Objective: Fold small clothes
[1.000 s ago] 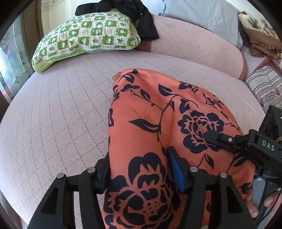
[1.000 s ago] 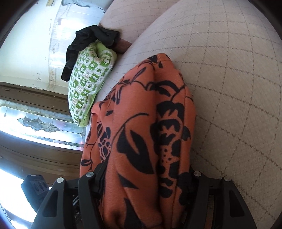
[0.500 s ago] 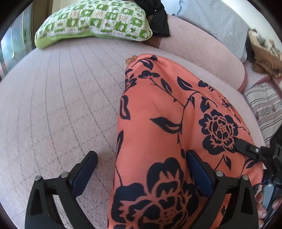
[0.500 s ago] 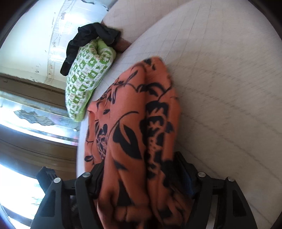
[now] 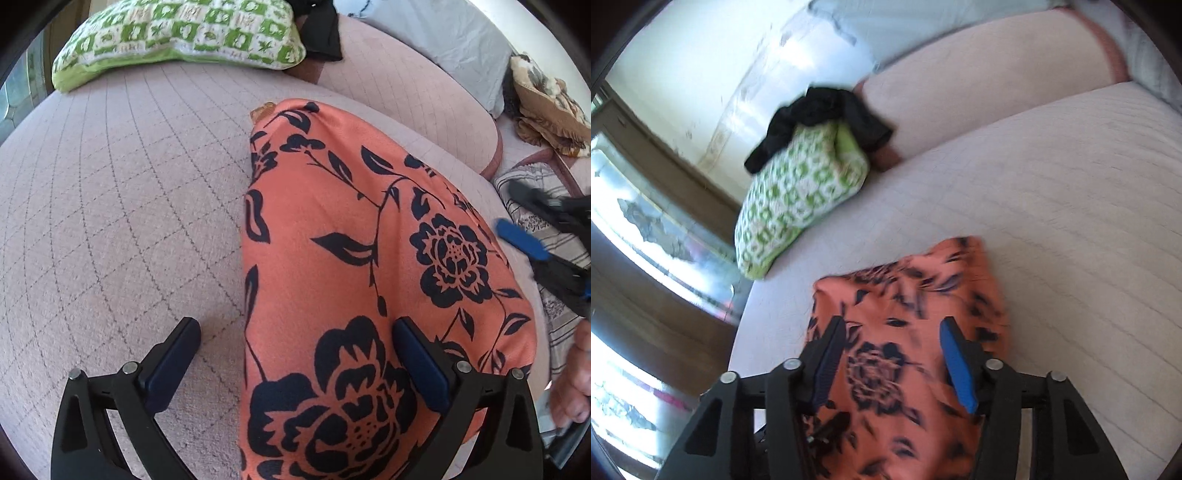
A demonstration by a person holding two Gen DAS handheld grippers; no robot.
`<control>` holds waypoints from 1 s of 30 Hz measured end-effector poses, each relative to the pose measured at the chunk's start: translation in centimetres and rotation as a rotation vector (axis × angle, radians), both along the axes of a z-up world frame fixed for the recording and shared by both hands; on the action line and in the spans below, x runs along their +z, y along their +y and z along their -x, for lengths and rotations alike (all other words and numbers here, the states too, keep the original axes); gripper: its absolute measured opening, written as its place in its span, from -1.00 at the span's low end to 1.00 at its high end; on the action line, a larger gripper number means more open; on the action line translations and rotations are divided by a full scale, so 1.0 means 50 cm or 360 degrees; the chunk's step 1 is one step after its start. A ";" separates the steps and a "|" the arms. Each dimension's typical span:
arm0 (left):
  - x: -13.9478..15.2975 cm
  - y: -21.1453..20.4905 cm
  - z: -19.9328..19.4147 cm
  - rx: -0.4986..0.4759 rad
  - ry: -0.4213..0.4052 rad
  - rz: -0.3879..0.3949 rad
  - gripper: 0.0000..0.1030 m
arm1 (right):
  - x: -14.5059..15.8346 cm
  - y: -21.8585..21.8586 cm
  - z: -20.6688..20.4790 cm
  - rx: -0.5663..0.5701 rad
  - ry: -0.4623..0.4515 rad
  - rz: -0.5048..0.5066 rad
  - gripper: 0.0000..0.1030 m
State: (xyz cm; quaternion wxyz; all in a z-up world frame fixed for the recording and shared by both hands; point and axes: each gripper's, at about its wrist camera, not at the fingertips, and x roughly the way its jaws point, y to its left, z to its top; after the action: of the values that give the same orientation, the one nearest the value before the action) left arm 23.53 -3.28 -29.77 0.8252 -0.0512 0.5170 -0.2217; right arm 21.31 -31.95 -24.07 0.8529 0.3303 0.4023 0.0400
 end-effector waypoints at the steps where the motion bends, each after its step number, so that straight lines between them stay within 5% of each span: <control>1: 0.003 0.006 -0.001 0.0025 -0.0002 0.0000 1.00 | -0.019 0.008 -0.019 0.0000 0.0064 -0.0017 -0.11; 4: 0.033 0.030 0.002 0.0098 -0.0080 0.0027 1.00 | -0.098 -0.001 -0.061 -0.0128 0.0347 0.0071 -0.27; 9: 0.069 0.029 0.032 0.0089 -0.0299 -0.0149 1.00 | -0.130 -0.026 -0.053 -0.0107 0.0298 0.0002 -0.28; 12: 0.065 0.021 0.040 0.0073 -0.0289 -0.0226 1.00 | -0.102 -0.009 -0.055 -0.0052 0.0327 0.0119 -0.28; 21: 0.057 0.025 0.039 0.0087 -0.0215 -0.0192 1.00 | 0.010 0.127 -0.136 0.0270 0.0174 0.0245 -0.21; 30: 0.050 0.015 0.031 0.0070 -0.0225 -0.0234 1.00 | -0.097 0.233 -0.288 0.0431 0.0455 0.0191 -0.20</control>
State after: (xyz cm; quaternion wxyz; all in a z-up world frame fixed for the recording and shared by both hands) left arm 21.97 -2.51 -27.25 0.8657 0.0140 0.4713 -0.1681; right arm 35.72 -20.31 -28.93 0.7921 0.2243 0.5616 0.0830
